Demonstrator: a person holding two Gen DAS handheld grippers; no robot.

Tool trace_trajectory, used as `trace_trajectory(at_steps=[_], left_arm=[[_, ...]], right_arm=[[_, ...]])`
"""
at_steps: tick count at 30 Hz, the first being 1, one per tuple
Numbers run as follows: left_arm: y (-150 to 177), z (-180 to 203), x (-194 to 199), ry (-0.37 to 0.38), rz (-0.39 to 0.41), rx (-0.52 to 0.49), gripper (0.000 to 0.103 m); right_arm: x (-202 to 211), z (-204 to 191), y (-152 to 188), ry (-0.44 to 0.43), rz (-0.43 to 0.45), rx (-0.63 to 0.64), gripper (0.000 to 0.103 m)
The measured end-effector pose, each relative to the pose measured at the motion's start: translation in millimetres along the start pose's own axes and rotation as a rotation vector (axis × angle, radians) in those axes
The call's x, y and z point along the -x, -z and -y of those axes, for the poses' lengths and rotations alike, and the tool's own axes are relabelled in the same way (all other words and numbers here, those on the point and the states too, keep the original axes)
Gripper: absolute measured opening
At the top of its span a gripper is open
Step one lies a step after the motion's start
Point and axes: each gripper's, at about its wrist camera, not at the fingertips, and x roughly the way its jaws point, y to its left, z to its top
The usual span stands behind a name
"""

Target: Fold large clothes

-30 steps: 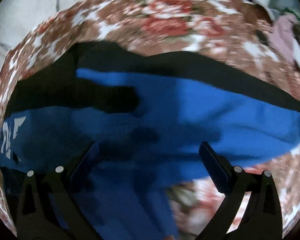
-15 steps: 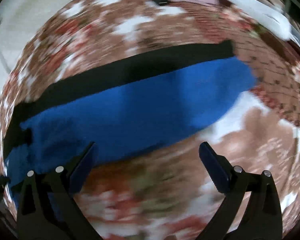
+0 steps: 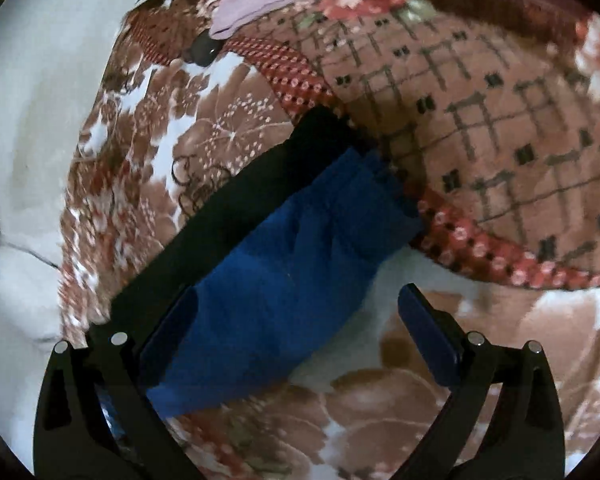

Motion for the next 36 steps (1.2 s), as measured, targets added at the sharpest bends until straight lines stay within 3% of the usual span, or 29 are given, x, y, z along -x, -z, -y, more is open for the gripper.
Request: trace_trajectory(at_steps=[2, 4, 7, 9, 10, 11, 12, 15, 20, 22, 27, 36], left_arm=[[3.7, -0.1, 1.3, -0.003, 0.032, -0.006, 0.099], [5.2, -0.7, 1.6, -0.001, 0.047, 0.0, 0.099], [7.0, -1.9, -0.1, 0.016, 0.069, 0.002, 0.099], [8.8, -4.7, -1.9, 0.036, 0.09, 0.002, 0.099], [9.9, -6.1, -2.1, 0.047, 0.101, 0.003, 0.099], [12.1, -5.4, -1.3, 0.055, 0.112, 0.004, 0.099], [12.2, -4.7, -1.6, 0.058, 0.12, 0.005, 0.099], [15.8, -4.1, -1.5, 0.058, 0.146, 0.009, 0.099], [19.4, -3.0, -0.8, 0.059, 0.176, 0.023, 0.099], [21.8, -2.0, 0.4, 0.062, 0.184, 0.026, 0.099], [26.7, -3.2, 0.7, 0.068, 0.219, 0.033, 0.099], [26.5, -3.0, 1.5, 0.063, 0.229, 0.03, 0.099]], right_arm=[[-13.1, 2.3, -5.4, -0.047, -0.018, -0.032, 0.098], [-23.6, 7.9, -10.8, -0.022, -0.031, -0.066, 0.098], [-30.8, 22.7, -17.8, -0.058, -0.027, -0.173, 0.099], [-29.1, 26.3, -21.3, -0.083, -0.007, -0.214, 0.091], [-26.3, 26.2, -23.0, -0.068, 0.008, -0.211, 0.069], [-22.7, 25.8, -23.5, -0.055, 0.03, -0.197, 0.034], [-22.0, 25.5, -23.1, -0.064, 0.037, -0.189, 0.025], [-23.0, 13.2, -22.1, -0.059, 0.018, -0.098, 0.022], [-5.9, -3.1, -20.0, -0.064, 0.067, -0.05, 0.019], [9.0, -28.7, -16.6, -0.063, 0.1, 0.028, 0.019], [46.6, -126.8, 8.9, -0.135, 0.158, 0.262, 0.019], [57.7, -322.6, 105.0, -0.408, 0.056, 0.491, 0.019]])
